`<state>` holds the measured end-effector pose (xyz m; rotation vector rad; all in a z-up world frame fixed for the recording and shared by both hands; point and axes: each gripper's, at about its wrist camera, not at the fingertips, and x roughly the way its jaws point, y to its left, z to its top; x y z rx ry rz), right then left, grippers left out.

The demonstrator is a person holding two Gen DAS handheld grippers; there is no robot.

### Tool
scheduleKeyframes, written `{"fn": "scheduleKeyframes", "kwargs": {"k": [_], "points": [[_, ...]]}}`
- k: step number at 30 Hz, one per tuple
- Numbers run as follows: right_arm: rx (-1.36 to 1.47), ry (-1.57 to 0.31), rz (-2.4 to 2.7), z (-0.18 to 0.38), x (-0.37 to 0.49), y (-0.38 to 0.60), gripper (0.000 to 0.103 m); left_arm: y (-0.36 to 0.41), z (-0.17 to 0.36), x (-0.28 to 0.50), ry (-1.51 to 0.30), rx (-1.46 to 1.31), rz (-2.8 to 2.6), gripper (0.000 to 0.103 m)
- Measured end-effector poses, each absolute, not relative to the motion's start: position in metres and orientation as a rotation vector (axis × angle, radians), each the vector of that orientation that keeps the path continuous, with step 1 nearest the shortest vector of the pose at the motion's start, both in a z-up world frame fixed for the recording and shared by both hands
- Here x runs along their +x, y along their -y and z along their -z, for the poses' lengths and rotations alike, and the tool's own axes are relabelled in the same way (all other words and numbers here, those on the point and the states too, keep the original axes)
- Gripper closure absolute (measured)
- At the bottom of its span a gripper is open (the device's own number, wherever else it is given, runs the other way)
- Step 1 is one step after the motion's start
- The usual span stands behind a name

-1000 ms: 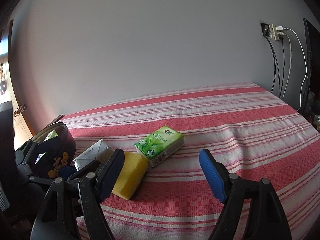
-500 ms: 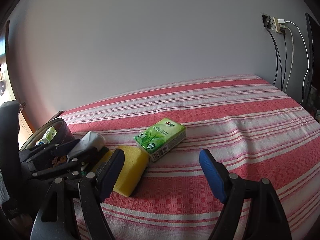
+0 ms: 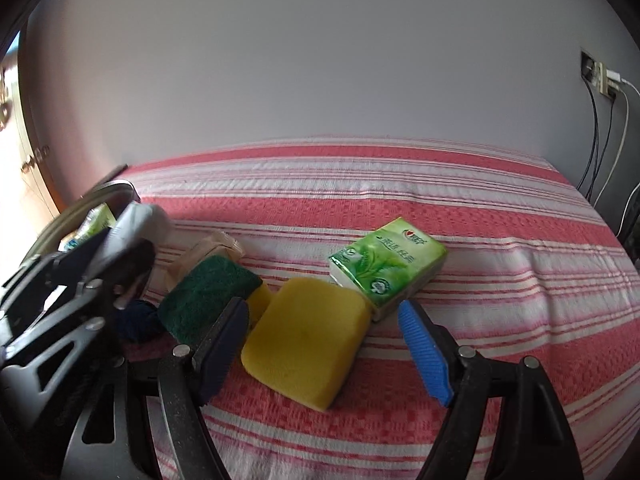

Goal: Organize objects
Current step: 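Grasp the paper-wrapped white bar with the left tool while the right tool grasps the yellow sponge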

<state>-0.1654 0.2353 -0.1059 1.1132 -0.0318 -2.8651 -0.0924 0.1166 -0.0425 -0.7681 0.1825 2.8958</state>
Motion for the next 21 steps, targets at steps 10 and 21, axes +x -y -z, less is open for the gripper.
{"fn": "scheduleKeyframes", "kwargs": {"k": [10, 21], "points": [[1.225, 0.054, 2.802, 0.116, -0.177, -0.238, 0.033, -0.102, 0.042, -0.090, -0.127, -0.757, -2.905, 0.068], [1.139, 0.028, 2.816, 0.109, -0.171, -0.232, 0.041, -0.103, 0.040, -0.086, -0.107, -0.729, -2.911, 0.068]]}}
